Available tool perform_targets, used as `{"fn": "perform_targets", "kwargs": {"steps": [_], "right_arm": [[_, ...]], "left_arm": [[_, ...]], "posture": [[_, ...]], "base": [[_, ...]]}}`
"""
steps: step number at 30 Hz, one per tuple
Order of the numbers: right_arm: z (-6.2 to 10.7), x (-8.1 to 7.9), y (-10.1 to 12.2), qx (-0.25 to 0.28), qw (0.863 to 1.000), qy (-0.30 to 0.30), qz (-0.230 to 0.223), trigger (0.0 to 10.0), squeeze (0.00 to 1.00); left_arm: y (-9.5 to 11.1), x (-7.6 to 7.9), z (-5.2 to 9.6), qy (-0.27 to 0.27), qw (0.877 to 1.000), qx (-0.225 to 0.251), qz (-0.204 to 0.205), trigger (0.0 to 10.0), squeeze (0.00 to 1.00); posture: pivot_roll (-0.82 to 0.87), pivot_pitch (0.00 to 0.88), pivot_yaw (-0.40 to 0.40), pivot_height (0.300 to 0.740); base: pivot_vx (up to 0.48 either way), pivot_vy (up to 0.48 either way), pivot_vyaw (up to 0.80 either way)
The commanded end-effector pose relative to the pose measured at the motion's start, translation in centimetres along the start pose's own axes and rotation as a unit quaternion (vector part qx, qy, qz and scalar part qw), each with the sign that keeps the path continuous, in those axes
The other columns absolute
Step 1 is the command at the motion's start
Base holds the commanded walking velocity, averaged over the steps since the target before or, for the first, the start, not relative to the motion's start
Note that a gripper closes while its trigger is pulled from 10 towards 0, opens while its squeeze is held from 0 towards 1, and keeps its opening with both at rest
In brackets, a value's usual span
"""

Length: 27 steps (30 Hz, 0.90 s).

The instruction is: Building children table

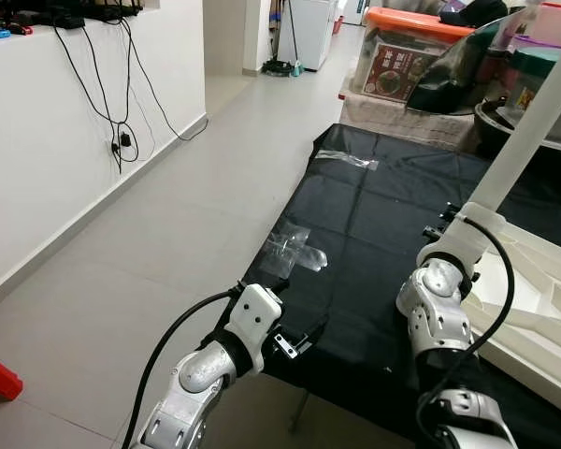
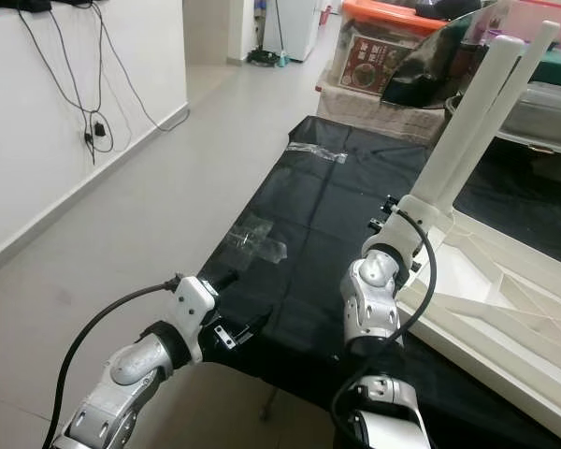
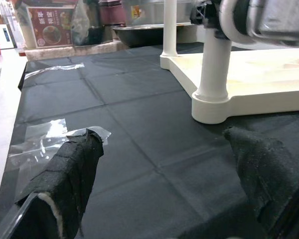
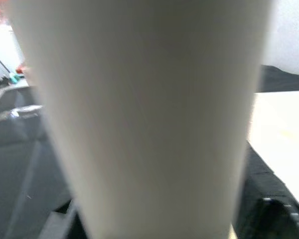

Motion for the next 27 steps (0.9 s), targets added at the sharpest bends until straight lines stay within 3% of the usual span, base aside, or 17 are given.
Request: {"fn": "perform_targets", "kwargs": {"steps": [1,4,5,6,10,12,13,14,15,17,19,20,25,27], "right_arm": [[0.0,1.9,-0.5,-0.001,0.999,-0.030,0.012,10.0,1.00],[0.2,2.9,-0.7,0.005,0.999,-0.031,0.035,10.0,1.00],[0.5,3.9,-1.0,0.005,0.998,-0.035,0.050,10.0,0.00],[0.8,5.3,-1.4,-0.004,0.997,-0.043,0.064,10.0,0.00],[1.1,6.1,-1.7,-0.010,0.996,-0.049,0.073,10.0,0.00],[1.9,9.4,-1.9,-0.018,0.992,-0.082,0.090,10.0,0.00],[1.9,9.4,-1.9,-0.018,0.992,-0.082,0.090,10.0,0.00],[2.6,11.5,-1.5,-0.014,0.989,-0.105,0.100,10.0,0.00],[2.6,11.5,-1.5,-0.014,0.989,-0.105,0.100,10.0,0.00],[4.0,14.5,-0.3,-0.002,0.984,-0.135,0.117,10.0,0.00],[4.0,14.5,-0.3,-0.002,0.984,-0.135,0.117,10.0,0.00],[5.2,16.4,0.7,0.008,0.979,-0.156,0.134,10.0,0.00],[5.9,17.0,1.1,0.012,0.977,-0.159,0.140,10.0,0.00],[6.6,15.6,1.4,0.026,0.984,-0.121,0.132,10.0,0.00]], "left_arm": [[0.0,0.3,0.0,-0.007,1.000,-0.003,0.002,10.0,0.00],[0.0,0.4,0.1,-0.008,1.000,-0.003,0.003,10.0,0.00],[0.0,0.4,0.1,-0.007,1.000,-0.003,0.003,10.0,0.00],[0.0,0.4,0.1,-0.006,1.000,-0.003,0.003,10.0,0.00],[0.1,0.4,0.2,-0.006,1.000,-0.003,0.003,10.0,0.00],[0.1,0.4,0.2,-0.007,1.000,-0.003,0.005,10.0,0.00],[0.1,0.4,0.2,-0.007,1.000,-0.003,0.005,10.0,0.00],[0.1,0.4,0.2,-0.010,1.000,-0.004,0.006,10.0,0.00],[0.1,0.4,0.2,-0.010,1.000,-0.004,0.006,10.0,0.00],[0.1,0.5,0.2,-0.014,1.000,-0.005,0.007,10.0,0.00],[0.1,0.5,0.2,-0.014,1.000,-0.005,0.007,10.0,0.00],[0.1,0.5,0.2,-0.017,1.000,-0.005,0.007,10.0,0.00],[0.1,0.5,0.2,-0.017,1.000,-0.007,0.009,10.0,0.00],[0.0,0.4,0.2,-0.019,1.000,-0.011,0.013,10.0,0.00]], "posture": [[0.12,0.000,-0.108,0.740],[0.12,0.000,-0.111,0.740],[0.12,0.000,-0.112,0.740],[0.12,0.000,-0.110,0.740],[0.11,0.000,-0.107,0.740],[0.08,0.000,-0.084,0.740],[0.08,0.000,-0.084,0.740],[0.08,0.000,-0.077,0.740],[0.08,0.000,-0.077,0.740],[0.06,0.000,-0.065,0.740],[0.06,0.000,-0.065,0.740],[0.05,0.000,-0.057,0.740],[0.04,0.000,-0.047,0.740],[0.04,0.000,-0.040,0.740]], "base": [[0.000,0.000,0.00],[0.000,0.000,0.00],[0.000,0.000,0.00],[0.000,0.000,0.00],[0.000,0.000,0.00],[0.000,0.000,0.00],[0.000,0.000,0.00],[0.000,0.000,0.00],[0.000,0.000,0.00],[0.000,0.000,0.00],[0.000,0.000,0.00],[0.000,0.000,0.00],[0.000,0.000,0.00],[0.000,0.000,0.00]]}}
Point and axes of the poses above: a point about 5 cm out from each wrist's last joint towards the gripper, its own z axis pointing back from the gripper into the wrist, its own y axis along the axis of the wrist's last joint, x = y × z, the point moved 5 cm from there along -z, pointing out of the wrist towards the gripper, and after that the axes turned 2 degrees about -z, right-handed, at the moved point
